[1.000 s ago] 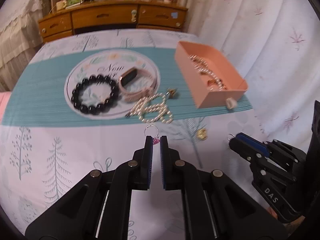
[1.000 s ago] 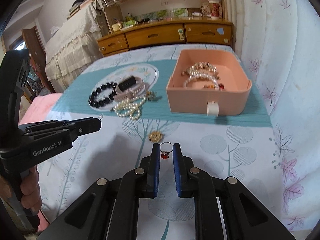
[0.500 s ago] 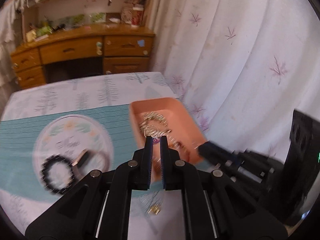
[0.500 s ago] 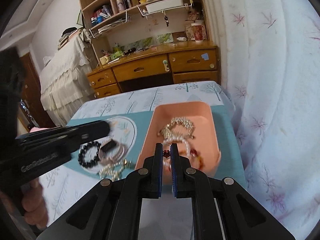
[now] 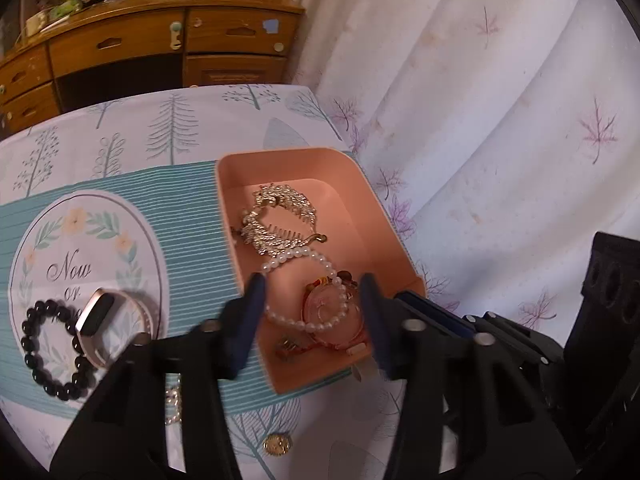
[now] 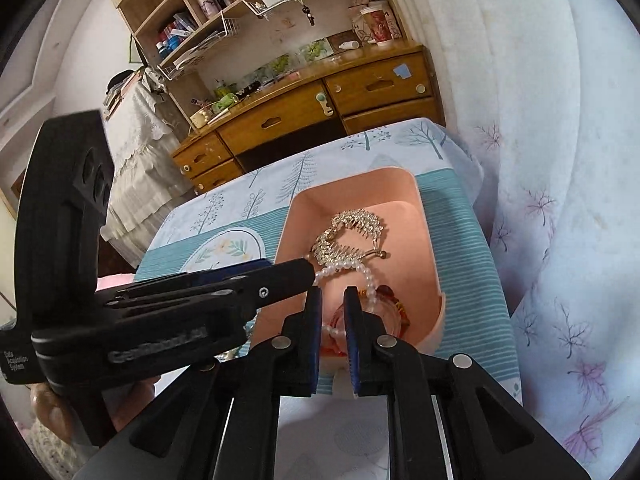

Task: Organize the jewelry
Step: 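Carry both rings into pink box and open both tools, then withdraw both tools from the box toward the black bead bracelet and watch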

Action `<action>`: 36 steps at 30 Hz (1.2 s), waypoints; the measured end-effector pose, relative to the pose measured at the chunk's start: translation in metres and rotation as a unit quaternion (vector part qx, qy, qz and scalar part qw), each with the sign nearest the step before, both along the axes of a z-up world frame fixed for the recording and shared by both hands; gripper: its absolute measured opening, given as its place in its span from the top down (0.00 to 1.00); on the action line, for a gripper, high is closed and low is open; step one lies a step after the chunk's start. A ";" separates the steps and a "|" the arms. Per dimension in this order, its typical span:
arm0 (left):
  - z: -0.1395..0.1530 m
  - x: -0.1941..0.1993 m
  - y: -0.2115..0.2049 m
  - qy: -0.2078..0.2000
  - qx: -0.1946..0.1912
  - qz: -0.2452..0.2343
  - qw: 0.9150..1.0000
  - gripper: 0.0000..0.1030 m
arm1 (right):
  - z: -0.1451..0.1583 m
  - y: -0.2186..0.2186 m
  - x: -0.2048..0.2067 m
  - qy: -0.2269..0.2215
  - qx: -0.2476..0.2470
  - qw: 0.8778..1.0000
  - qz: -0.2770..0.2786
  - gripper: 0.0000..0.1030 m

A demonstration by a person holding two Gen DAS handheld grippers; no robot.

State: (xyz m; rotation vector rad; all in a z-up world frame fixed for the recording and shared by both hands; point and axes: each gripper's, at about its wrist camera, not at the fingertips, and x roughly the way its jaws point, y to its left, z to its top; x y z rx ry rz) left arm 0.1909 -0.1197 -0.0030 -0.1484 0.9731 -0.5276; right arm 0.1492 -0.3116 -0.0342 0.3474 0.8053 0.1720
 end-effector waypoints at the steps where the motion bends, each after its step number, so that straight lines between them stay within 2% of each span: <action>1: 0.001 -0.002 0.003 -0.001 -0.001 0.003 1.000 0.52 | 0.000 -0.002 0.000 0.002 0.009 1.000 0.002 0.89; 7: 0.015 -0.013 0.029 -0.007 0.006 0.024 1.000 0.52 | 0.004 -0.006 -0.011 0.020 0.023 0.999 -0.011 0.88; 10: 0.024 -0.022 0.043 -0.009 0.015 0.028 0.999 0.52 | 0.011 -0.002 -0.014 0.033 0.014 0.999 -0.016 0.88; 17: 0.060 -0.042 0.092 -0.024 0.033 0.060 0.997 0.52 | 0.063 0.024 -0.019 0.054 -0.023 0.998 0.004 0.87; 19: 0.072 -0.049 0.107 -0.033 0.038 0.067 0.996 0.52 | 0.085 0.033 -0.020 0.057 -0.029 0.998 0.016 0.84; 23: 0.097 -0.067 0.136 -0.057 0.061 0.080 0.993 0.52 | 0.127 0.052 -0.023 0.047 -0.044 0.997 0.031 0.64; 27: 0.107 -0.077 0.161 -0.062 0.080 0.091 0.991 0.52 | 0.154 0.081 -0.029 0.036 -0.066 0.996 0.057 0.62; 32: 0.108 -0.078 0.187 -0.059 0.111 0.099 0.987 0.52 | 0.153 0.127 -0.020 0.062 -0.084 0.990 0.099 0.62; 36: 0.087 -0.063 0.204 -0.035 0.130 0.099 0.986 0.52 | 0.129 0.154 -0.003 0.097 -0.082 0.984 0.122 0.62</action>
